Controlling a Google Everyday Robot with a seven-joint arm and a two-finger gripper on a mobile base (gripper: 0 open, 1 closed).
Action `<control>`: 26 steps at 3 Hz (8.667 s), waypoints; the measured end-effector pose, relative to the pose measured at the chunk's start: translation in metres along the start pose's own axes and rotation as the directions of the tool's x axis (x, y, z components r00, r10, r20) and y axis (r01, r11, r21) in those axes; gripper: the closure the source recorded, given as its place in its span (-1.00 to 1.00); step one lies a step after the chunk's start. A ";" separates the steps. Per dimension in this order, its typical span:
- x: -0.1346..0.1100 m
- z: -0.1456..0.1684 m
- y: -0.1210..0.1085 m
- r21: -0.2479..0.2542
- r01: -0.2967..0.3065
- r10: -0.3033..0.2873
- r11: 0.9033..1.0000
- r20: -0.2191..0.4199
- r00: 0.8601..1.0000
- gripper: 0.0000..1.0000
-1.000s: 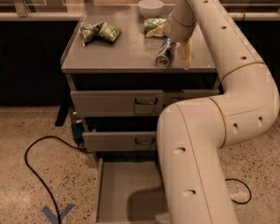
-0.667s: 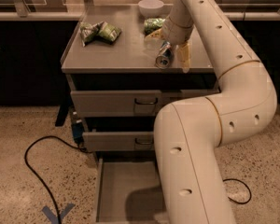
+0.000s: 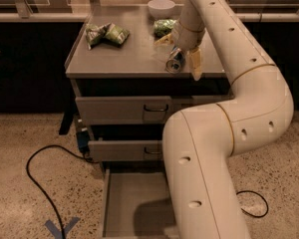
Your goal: Place redbull can into bottom drawer
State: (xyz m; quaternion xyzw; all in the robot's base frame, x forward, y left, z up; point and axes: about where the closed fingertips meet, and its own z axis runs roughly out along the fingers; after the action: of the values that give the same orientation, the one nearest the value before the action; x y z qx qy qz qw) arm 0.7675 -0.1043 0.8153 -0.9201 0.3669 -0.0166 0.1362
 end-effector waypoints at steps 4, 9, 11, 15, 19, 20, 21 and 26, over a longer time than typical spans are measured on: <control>0.000 0.000 0.000 0.000 0.000 0.000 1.000 0.000 1.000 0.75; -0.001 -0.042 -0.029 0.210 -0.004 0.008 0.978 -0.018 1.000 1.00; -0.023 -0.062 -0.008 0.204 -0.064 0.053 0.977 0.057 0.997 1.00; -0.093 -0.135 0.016 0.350 -0.067 0.035 0.934 0.098 0.995 1.00; -0.191 -0.049 0.111 0.442 -0.168 0.039 0.881 0.287 0.957 1.00; -0.188 -0.031 0.114 0.423 -0.184 0.048 0.887 0.313 0.949 1.00; -0.188 -0.031 0.114 0.423 -0.184 0.048 0.887 0.313 0.949 1.00; -0.166 0.147 0.209 0.413 -0.263 0.117 0.872 0.346 0.931 1.00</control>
Offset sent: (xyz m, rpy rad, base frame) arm 0.0000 0.0001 -0.0001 0.0002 0.0005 -0.0001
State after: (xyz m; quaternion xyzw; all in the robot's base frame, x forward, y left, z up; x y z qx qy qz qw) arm 0.5250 -0.1014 0.6300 -0.8127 0.4168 0.0566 0.4033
